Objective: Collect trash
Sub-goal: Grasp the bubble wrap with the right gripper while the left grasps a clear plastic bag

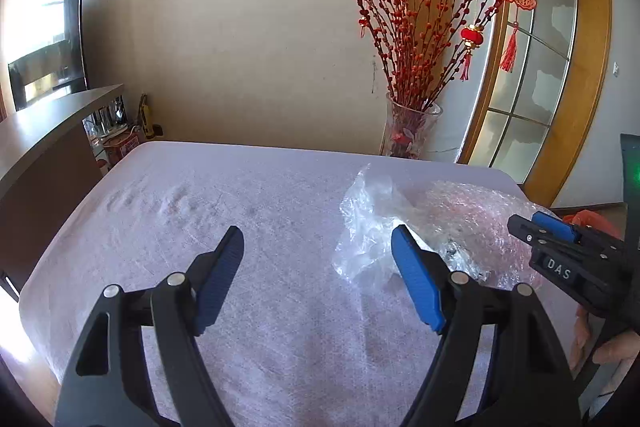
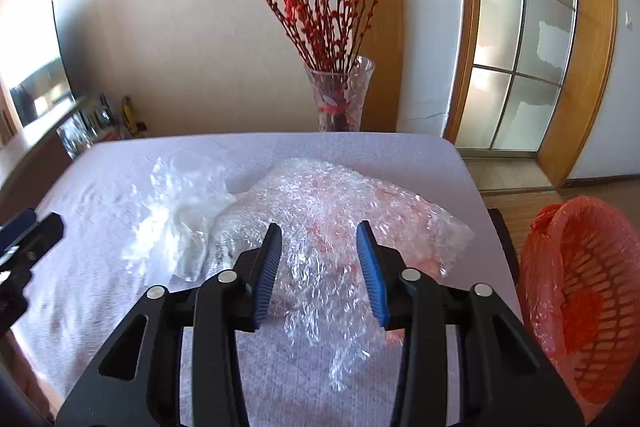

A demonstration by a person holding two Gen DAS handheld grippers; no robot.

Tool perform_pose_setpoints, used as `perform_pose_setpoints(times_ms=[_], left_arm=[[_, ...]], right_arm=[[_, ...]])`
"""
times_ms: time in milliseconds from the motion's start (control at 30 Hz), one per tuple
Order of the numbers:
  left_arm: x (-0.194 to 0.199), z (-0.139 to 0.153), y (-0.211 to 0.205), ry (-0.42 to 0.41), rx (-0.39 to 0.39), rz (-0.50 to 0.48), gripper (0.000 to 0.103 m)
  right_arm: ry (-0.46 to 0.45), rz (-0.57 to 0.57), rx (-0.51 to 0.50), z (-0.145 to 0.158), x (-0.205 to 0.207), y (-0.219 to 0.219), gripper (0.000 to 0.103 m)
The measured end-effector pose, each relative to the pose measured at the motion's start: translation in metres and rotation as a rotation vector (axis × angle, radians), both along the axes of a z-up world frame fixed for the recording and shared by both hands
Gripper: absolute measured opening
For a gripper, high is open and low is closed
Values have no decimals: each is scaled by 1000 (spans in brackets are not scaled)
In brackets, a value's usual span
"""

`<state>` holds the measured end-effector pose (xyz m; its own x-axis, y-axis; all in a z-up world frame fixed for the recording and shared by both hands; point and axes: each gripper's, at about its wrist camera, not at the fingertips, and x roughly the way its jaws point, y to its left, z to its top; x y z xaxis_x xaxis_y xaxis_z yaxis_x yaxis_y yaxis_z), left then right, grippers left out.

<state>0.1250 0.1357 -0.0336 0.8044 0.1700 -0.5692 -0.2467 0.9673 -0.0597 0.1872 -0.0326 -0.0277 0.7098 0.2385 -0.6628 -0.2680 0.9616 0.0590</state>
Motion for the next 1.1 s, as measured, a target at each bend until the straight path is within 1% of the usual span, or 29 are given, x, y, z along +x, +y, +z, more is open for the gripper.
perform_pose_setpoints(times_ms=[100,133,167,200,233,267,433,567,700,767,900,1100], left_arm=[[2,-2,5,8,-23,1,75],[2,-2,7,9,-30,0,75],[2,-3,8,10,-34,-1,75],[3,-3,10,11,-39,-2,75],[3,-5,9,13,-44,-2,75],[4,-5,10,15,-53,-6,75],[7,-6,9,22,-72,-31,75],[14,-6,11,34,-100,-51,75],[30,-4,11,56,-117,-87,75],[43,-4,8,77,-126,-112,75],[71,-11,2,126,-154,-156,75],[111,-37,-5,244,-189,-156,75]], right_arm=[[74,-4,-37,-18,3,3,41],[85,-3,-46,-23,3,4,32],[85,-9,-65,-27,1,4,15],[91,-4,-72,-30,-1,4,8],[102,4,-59,-32,-2,3,4],[107,7,-39,-32,-3,1,2],[56,-13,19,-17,-18,-13,1],[-11,-39,70,6,-33,-25,1],[-78,-77,112,26,-49,-45,1],[-98,-93,126,31,-54,-53,1],[-133,-132,115,35,-58,-66,1],[-123,-162,108,29,-60,-76,1]])
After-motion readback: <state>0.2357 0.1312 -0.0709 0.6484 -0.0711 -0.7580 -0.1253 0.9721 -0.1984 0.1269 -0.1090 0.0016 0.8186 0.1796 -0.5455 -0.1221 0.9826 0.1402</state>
